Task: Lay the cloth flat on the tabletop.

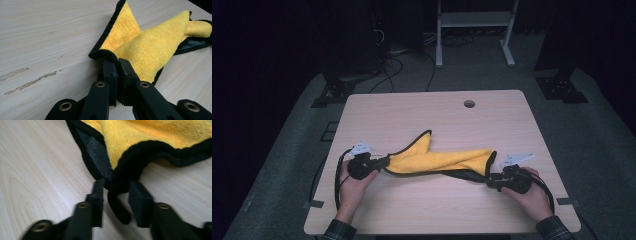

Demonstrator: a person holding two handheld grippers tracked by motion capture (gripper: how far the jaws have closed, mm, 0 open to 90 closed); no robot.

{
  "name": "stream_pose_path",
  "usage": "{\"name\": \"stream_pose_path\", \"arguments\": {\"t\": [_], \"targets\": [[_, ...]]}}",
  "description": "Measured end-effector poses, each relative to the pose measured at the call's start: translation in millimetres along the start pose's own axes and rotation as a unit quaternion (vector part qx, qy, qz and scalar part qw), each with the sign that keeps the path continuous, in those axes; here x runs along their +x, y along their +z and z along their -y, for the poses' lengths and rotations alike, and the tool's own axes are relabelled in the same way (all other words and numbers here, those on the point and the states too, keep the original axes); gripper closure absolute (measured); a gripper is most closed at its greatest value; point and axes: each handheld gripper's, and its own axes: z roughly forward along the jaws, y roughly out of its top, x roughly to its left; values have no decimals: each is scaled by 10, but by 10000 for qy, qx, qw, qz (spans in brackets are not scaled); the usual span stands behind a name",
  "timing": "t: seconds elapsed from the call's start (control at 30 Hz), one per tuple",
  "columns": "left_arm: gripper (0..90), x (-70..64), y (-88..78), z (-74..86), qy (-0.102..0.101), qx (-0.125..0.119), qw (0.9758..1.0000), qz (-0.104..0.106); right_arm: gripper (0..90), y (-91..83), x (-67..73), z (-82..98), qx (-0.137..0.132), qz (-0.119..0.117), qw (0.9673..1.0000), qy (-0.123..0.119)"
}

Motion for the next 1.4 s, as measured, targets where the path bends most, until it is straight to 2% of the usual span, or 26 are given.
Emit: {"name": "stream_pose_path", "arguments": {"t": [0.03, 0.1, 0.27, 0.3, 0.37, 0.4, 0.43, 0.5, 0.57, 0.6, 0.63, 0.67, 0.7, 0.73, 0.8, 0.83, 0.9, 0.97, 1.03, 1.07, 1.1, 1.13, 1.17, 1.2, 1.3, 1.4], "targets": [[848, -3, -7, -1, -30, -31, 10000, 19, 800, -3, 11, -15, -31, -29, 10000, -65], [848, -3, -14, -4, -40, -49, 10000, 30, 847, -46, 13, -37, -153, -16, 9999, -76], [849, -21, -76, -47, -49, -250, 9996, 101, 857, -211, -20, -96, -520, -108, 9986, -16], [849, -35, -108, -74, -35, -336, 9993, 127, 858, -324, -47, -155, -781, -117, 9969, -18], [850, -84, -205, -164, 3, -613, 9979, 191, 859, -420, -71, -214, -955, -95, 9954, 15], [850, -84, -205, -164, 3, -613, 9979, 191, 859, -420, -71, -214, -955, -95, 9954, 15], [850, -119, -263, -223, 27, -799, 9966, 214, 860, -541, -105, -293, -1226, -78, 9924, 31], [850, -138, -292, -256, 46, -903, 9956, 228, 860, -578, -116, -320, -1312, -75, 9913, 32], [850, -173, -356, -335, 100, -1081, 9938, 257, 861, -741, -160, -422, -1613, -25, 9869, 15], [850, -182, -376, -362, 126, -1141, 9931, 255, 861, -741, -160, -422, -1613, -25, 9869, 15], [850, -204, -428, -433, 129, -1306, 9910, 262, 861, -842, -180, -482, -1799, 10, 9837, 3], [849, -204, -428, -433, 129, -1306, 9910, 262, 861, -842, -180, -482, -1799, 10, 9837, 3], [849, -210, -462, -472, 135, -1416, 9894, 278, 861, -881, -184, -507, -1858, 29, 9826, -4], [850, -221, -516, -521, 116, -1570, 9872, 269, 862, -986, -189, -578, -2061, 53, 9785, -28], [849, -223, -553, -546, 119, -1647, 9859, 257, 862, -1021, -186, -600, -2120, 56, 9772, -31], [849, -235, -634, -596, 105, -1816, 9830, 268, 862, -1109, -175, -657, -2284, 68, 9735, -72], [849, -249, -725, -644, 123, -1965, 9800, 277, 861, -1194, -151, -707, -2443, 76, 9696, -141], [849, -260, -771, -667, 134, -2042, 9784, 282, 862, -1278, -114, -750, -2569, 74, 9662, -224], [849, -286, -894, -732, 110, -2213, 9746, 319, 862, -1360, -71, -791, -2671, 89, 9632, -289], [849, -286, -894, -732, 110, -2213, 9746, 319, 862, -1360, -71, -791, -2671, 89, 9632, -289], [848, -319, -962, -772, 90, -2338, 9717, 332, 862, -1451, -19, -834, -2839, 67, 9582, -337], [849, -319, -962, -772, 90, -2338, 9717, 332, 862, -1451, -19, -834, -2839, 67, 9582, -337], [848, -341, -1006, -794, 101, -2363, 9710, 338, 862, -1541, 29, -872, -2976, 80, 9537, -421], [848, -362, -1038, -813, 105, -2392, 9703, 358, 862, -1541, 29, -872, -2976, 80, 9537, -421], [847, -413, -1096, -892, 121, -2457, 9685, 395, 862, -1698, 91, -955, -3187, 112, 9464, -514], [846, -400, -1061, -943, 69, -2479, 9680, 392, 862, -1730, 74, -998, -3265, 121, 9439, -482]]}}
